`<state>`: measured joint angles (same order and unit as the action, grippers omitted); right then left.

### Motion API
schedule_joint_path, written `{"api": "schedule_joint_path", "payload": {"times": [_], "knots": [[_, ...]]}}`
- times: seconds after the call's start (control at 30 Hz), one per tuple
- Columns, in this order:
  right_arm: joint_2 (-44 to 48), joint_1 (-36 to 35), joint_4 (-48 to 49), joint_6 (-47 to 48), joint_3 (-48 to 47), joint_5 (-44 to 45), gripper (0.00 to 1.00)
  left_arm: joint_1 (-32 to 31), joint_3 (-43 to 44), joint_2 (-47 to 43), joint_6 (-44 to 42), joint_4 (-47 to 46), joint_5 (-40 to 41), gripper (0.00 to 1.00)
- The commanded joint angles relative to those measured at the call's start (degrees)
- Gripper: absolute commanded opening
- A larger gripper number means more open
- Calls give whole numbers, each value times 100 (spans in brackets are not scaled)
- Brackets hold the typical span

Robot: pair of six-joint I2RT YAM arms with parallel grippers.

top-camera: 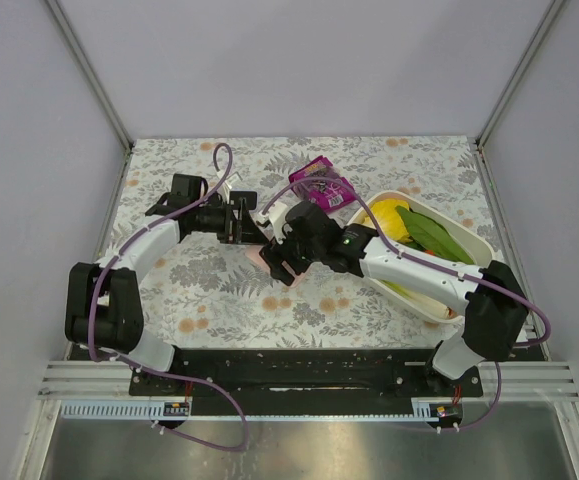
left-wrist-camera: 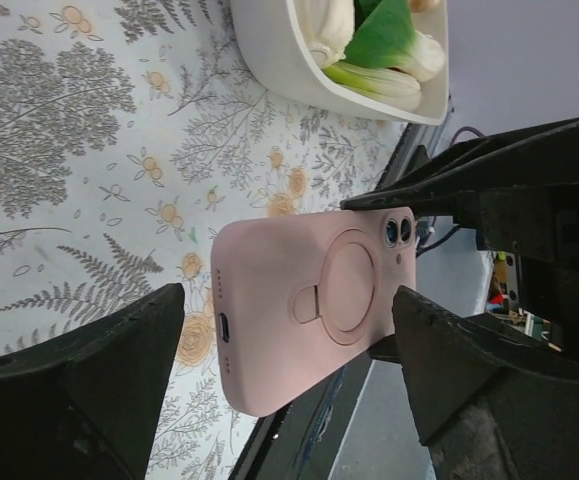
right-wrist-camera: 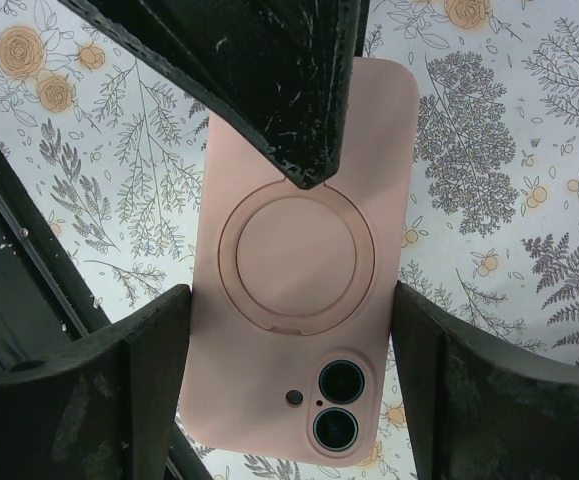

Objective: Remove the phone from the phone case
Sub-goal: Adjust the phone.

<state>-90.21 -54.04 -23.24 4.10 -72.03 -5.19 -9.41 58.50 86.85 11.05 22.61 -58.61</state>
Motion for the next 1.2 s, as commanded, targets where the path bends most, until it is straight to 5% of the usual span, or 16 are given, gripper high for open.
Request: {"api": "schedule_joint_path", "payload": {"times": [0.0,0.43,0.47,0.5,0.77,0.87,1.03,1.17], "knots": [[356,25,285,118,-391,44,0,-26,109,25,152,-178,-616,86],[338,25,320,223,-540,229,0,-157,-23,148,240,-195,-924,65],[329,1365,321,232,-558,238,0,-166,-32,148,249,-213,-959,64],[320,39,321,232,-566,247,0,-201,-49,157,249,-231,-977,63],[224,25,338,276,-637,247,0,-290,-119,227,397,-459,-1187,43],[197,25,347,258,-611,150,0,-298,-84,271,468,-512,-1249,39],[180,8,417,188,-479,1,0,-298,-93,254,565,-661,-1197,46],[153,-28,435,197,-470,-43,0,-298,-93,245,556,-679,-1205,36]]}}
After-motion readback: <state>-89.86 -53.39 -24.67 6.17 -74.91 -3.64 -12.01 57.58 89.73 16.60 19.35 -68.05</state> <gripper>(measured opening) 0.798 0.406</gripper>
